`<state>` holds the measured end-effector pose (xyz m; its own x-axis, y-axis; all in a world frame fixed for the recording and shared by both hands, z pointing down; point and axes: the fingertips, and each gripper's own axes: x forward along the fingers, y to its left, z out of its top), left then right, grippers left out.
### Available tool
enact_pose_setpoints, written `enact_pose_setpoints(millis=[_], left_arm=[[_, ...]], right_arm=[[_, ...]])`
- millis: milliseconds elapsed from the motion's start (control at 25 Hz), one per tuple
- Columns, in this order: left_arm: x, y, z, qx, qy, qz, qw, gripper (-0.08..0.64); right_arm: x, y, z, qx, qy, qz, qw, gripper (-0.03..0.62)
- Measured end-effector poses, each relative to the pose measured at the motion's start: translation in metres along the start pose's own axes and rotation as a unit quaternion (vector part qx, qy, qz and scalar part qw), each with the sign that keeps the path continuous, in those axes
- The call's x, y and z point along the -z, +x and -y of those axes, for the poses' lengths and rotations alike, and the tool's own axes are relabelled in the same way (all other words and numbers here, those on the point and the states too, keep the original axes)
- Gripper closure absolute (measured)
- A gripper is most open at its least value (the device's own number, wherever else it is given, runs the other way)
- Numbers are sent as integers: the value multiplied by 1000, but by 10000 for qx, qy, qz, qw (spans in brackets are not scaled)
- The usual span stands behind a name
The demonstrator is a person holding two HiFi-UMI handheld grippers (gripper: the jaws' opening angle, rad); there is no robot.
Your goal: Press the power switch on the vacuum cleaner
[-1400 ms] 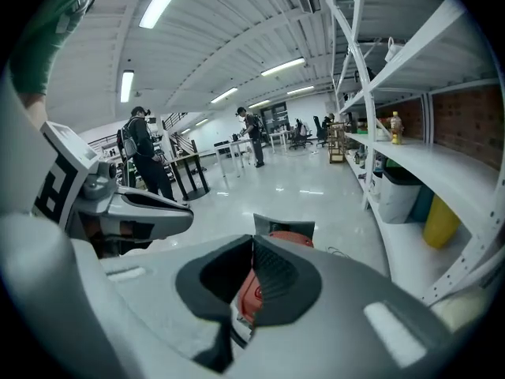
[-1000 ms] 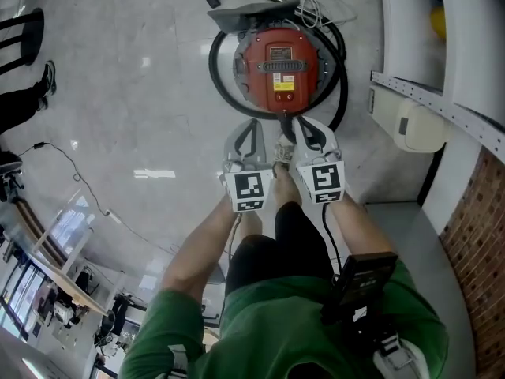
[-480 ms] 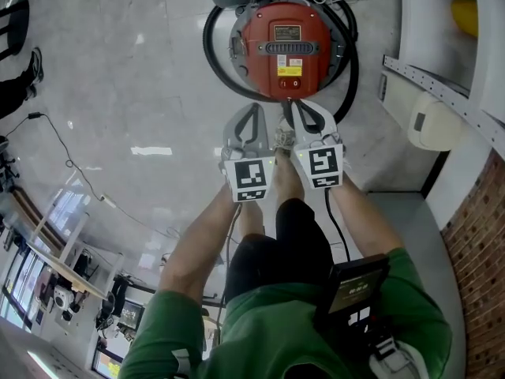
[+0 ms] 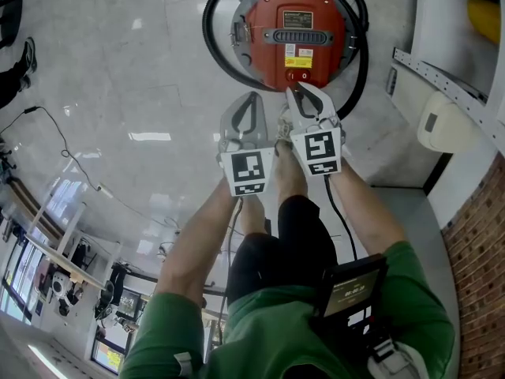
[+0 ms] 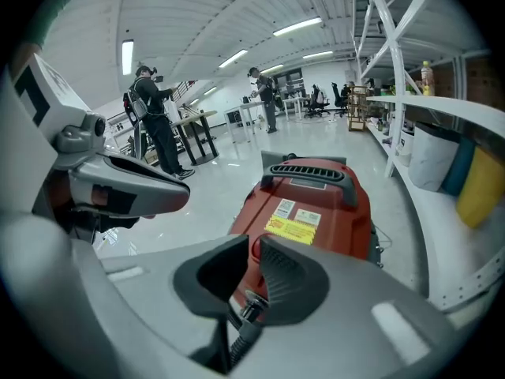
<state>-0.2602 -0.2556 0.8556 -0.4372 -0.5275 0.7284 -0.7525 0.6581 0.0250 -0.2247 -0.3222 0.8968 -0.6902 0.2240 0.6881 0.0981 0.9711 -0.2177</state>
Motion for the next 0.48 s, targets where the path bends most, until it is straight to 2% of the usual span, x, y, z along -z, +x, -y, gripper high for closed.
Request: enact_pose_setpoints(millis=[480], left_arm=[[9, 4, -8, -22, -54, -77, 10000, 554]], right_arm=[[1, 16, -1, 66, -58, -225, 9997, 557]])
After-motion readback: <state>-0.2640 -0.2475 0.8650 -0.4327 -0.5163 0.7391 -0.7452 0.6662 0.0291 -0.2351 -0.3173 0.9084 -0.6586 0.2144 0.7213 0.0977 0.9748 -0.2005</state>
